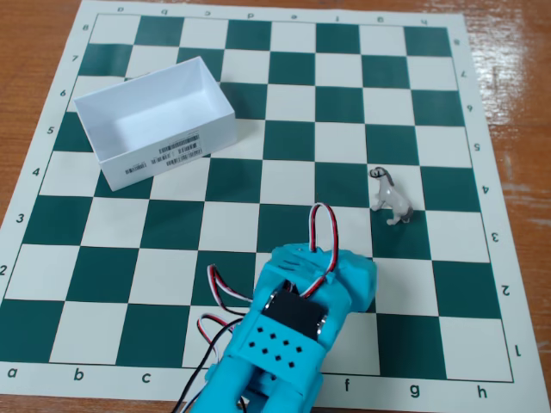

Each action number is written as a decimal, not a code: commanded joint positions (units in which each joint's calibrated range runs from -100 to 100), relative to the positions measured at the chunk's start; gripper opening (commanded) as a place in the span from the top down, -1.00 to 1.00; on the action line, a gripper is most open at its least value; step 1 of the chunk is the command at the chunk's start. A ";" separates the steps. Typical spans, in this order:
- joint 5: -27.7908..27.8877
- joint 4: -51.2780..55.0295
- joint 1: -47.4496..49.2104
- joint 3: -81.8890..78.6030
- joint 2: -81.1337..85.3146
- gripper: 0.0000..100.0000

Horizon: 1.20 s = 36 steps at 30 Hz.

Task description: Grab the toy horse and put it in the box.

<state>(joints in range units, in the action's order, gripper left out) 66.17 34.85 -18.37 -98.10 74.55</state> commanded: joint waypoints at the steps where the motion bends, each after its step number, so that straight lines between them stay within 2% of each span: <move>1: 2.96 -4.45 -2.06 7.56 -6.32 0.21; 3: 3.60 -4.29 -2.56 12.75 -10.31 0.21; 9: 11.41 -8.85 -5.27 20.31 -16.32 0.21; 19: 11.02 -6.69 -5.91 40.15 -36.59 0.21; 21: 10.63 -4.29 -5.91 44.89 -41.90 0.21; 25: 10.14 7.01 -5.63 55.36 -49.77 0.21; 36: 10.38 15.15 -4.56 72.93 -62.96 0.21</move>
<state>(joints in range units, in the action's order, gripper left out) 76.06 47.99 -23.53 -32.00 13.70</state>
